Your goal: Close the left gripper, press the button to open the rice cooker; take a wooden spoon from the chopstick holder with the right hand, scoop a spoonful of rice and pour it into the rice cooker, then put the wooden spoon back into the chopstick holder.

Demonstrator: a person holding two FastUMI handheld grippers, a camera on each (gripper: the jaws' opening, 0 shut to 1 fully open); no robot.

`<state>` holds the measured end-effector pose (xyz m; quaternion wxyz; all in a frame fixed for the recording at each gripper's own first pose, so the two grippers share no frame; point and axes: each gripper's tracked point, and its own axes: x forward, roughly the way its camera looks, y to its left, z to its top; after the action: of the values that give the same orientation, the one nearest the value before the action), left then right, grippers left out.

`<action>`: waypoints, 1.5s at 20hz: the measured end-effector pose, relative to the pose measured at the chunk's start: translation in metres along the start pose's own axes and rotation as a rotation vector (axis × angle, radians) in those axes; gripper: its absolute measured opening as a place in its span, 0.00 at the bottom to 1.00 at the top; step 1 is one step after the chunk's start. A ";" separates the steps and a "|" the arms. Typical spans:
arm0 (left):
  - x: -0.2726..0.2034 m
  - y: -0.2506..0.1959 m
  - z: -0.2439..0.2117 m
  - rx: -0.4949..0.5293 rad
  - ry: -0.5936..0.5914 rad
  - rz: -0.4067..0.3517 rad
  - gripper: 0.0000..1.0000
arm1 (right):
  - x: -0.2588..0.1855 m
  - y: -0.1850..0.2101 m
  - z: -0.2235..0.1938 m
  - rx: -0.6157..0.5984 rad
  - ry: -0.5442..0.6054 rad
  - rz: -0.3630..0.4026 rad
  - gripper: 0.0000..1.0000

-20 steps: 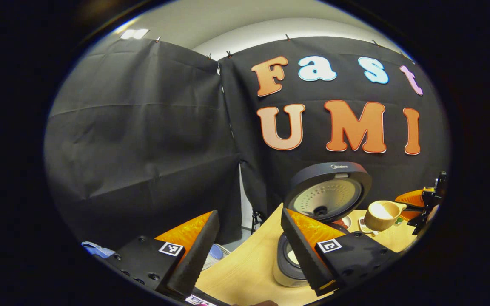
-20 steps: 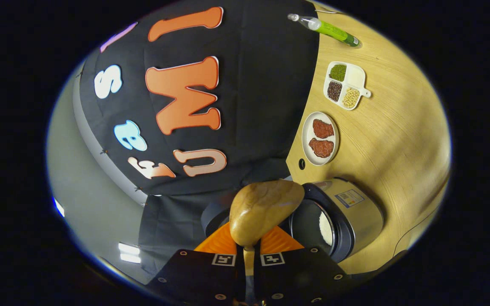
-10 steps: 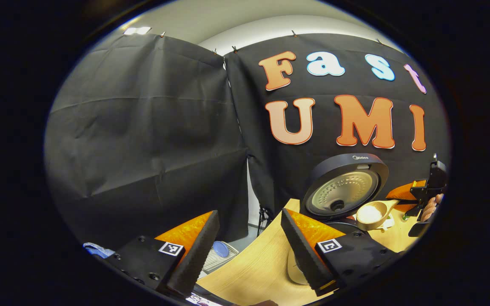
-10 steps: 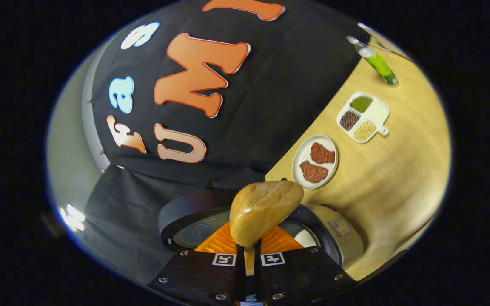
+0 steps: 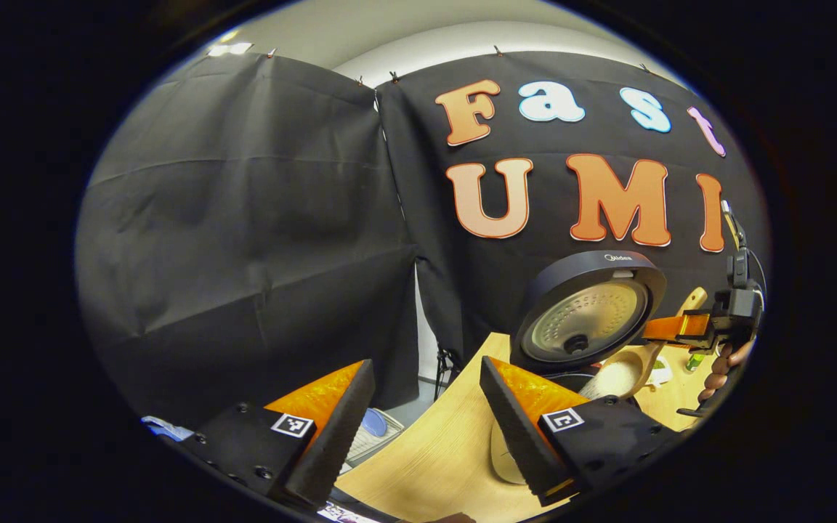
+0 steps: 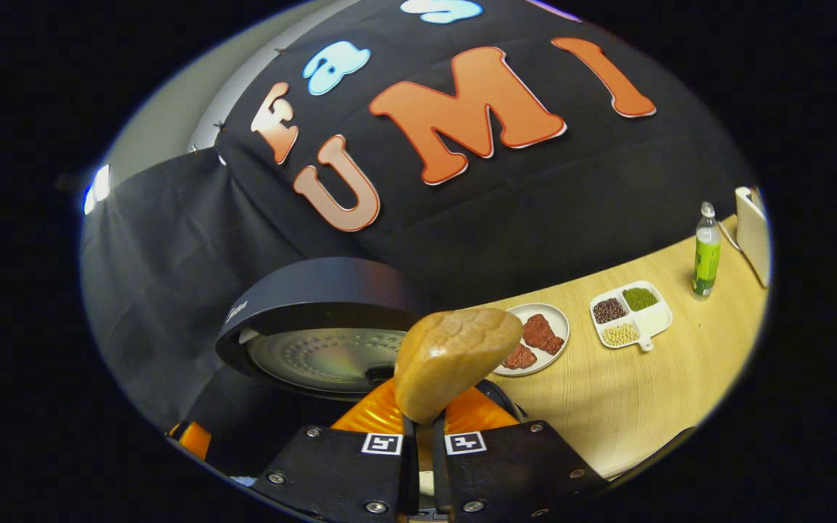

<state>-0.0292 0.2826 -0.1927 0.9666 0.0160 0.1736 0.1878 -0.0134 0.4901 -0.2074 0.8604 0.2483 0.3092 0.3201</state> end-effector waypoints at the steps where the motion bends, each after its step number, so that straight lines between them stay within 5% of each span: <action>1: 0.000 0.000 0.000 -0.003 0.001 0.003 0.99 | 0.000 0.003 0.002 -0.026 -0.003 0.004 0.07; 23: -0.015 0.003 -0.003 -0.003 0.012 0.017 0.98 | -0.036 0.067 0.024 -0.780 -0.165 0.165 0.07; 30: -0.032 -0.013 0.001 0.019 0.007 0.015 0.99 | -0.064 0.033 0.030 -0.628 -0.138 0.154 0.07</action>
<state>-0.0523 0.2586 -0.1826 0.9643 0.0257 0.1788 0.1935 -0.0447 0.4602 -0.1422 0.8872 0.0148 0.1169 0.4462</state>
